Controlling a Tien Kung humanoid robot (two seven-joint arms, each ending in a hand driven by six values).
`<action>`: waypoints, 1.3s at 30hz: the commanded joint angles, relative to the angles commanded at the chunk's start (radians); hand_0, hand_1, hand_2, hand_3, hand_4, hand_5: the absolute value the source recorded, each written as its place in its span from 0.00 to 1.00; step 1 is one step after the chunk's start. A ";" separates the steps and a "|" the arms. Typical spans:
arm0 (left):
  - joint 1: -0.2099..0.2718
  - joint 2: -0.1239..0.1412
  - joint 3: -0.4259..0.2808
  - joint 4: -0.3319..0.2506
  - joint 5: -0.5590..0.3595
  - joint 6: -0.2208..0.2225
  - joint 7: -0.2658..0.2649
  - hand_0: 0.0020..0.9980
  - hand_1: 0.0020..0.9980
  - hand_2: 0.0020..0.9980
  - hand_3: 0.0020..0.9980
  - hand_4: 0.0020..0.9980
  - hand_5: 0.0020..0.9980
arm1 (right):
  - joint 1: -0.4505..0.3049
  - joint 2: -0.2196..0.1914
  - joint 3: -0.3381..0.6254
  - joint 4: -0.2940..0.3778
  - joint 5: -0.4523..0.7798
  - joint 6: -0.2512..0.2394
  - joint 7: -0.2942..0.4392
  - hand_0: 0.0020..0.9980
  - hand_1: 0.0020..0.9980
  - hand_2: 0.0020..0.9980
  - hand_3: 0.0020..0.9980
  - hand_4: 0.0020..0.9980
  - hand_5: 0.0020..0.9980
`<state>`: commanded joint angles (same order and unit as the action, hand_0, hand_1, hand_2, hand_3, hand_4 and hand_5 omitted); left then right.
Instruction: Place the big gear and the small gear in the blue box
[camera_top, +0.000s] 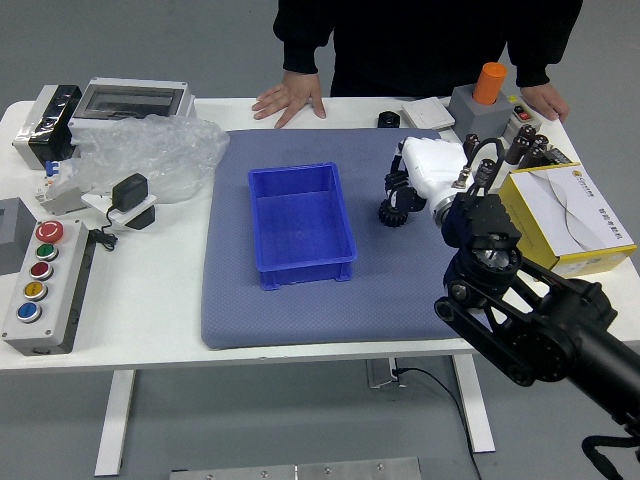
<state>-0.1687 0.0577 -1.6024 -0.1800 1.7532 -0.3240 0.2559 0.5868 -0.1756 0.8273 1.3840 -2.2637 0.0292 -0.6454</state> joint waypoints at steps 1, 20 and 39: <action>0.000 0.000 -0.001 0.000 0.002 0.000 0.000 0.82 0.79 0.80 0.84 0.62 0.25 | 0.004 0.006 -0.004 0.009 -0.004 0.003 0.000 0.42 0.35 0.40 0.48 0.68 0.00; -0.018 -0.015 -0.034 0.000 0.054 -0.014 0.009 0.82 0.79 0.80 0.84 0.62 0.26 | 0.042 0.156 -0.100 0.008 -0.004 -0.003 0.000 0.44 0.36 0.42 0.49 0.69 0.00; -0.016 -0.019 -0.030 0.000 0.055 -0.014 0.011 0.82 0.79 0.80 0.84 0.62 0.26 | 0.036 0.171 -0.092 -0.030 0.095 0.026 0.000 0.58 0.48 0.70 0.91 0.83 0.37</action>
<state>-0.1848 0.0391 -1.6329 -0.1800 1.8077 -0.3376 0.2671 0.6227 -0.0048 0.7354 1.3539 -2.1686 0.0554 -0.6454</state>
